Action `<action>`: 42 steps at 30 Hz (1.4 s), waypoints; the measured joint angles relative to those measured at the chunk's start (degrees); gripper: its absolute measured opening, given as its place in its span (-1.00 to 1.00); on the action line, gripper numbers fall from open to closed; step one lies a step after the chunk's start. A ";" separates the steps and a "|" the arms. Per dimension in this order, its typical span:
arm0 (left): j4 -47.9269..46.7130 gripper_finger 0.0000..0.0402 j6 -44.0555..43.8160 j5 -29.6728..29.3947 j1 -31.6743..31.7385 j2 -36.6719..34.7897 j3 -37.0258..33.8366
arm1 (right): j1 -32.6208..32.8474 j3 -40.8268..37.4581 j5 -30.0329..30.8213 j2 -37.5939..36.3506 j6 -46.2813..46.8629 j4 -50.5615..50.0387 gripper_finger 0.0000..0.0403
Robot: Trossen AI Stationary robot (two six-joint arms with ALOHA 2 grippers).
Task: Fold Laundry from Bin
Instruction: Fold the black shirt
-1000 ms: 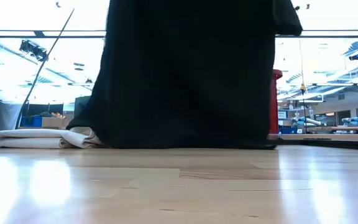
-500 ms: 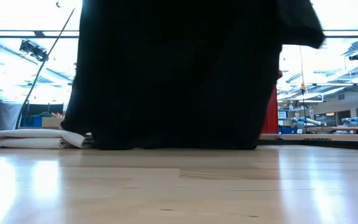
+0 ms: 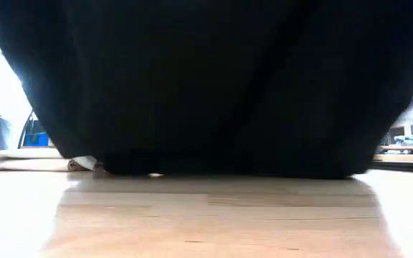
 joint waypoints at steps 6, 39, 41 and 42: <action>20.00 -0.95 -3.80 -0.78 -9.68 1.47 -0.04 | 8.24 -0.09 -0.88 -1.27 7.99 15.81 -0.94; 112.06 -0.95 29.43 -8.13 -24.51 12.13 0.02 | 27.46 0.02 15.98 3.73 3.20 90.10 -0.87; 116.27 -0.94 31.45 -8.03 -24.60 13.38 0.03 | 27.97 0.02 15.88 4.25 1.18 91.04 -0.86; 118.39 -0.93 32.80 -8.05 -24.86 14.06 0.03 | 28.28 0.02 15.88 4.55 -0.20 91.56 -0.86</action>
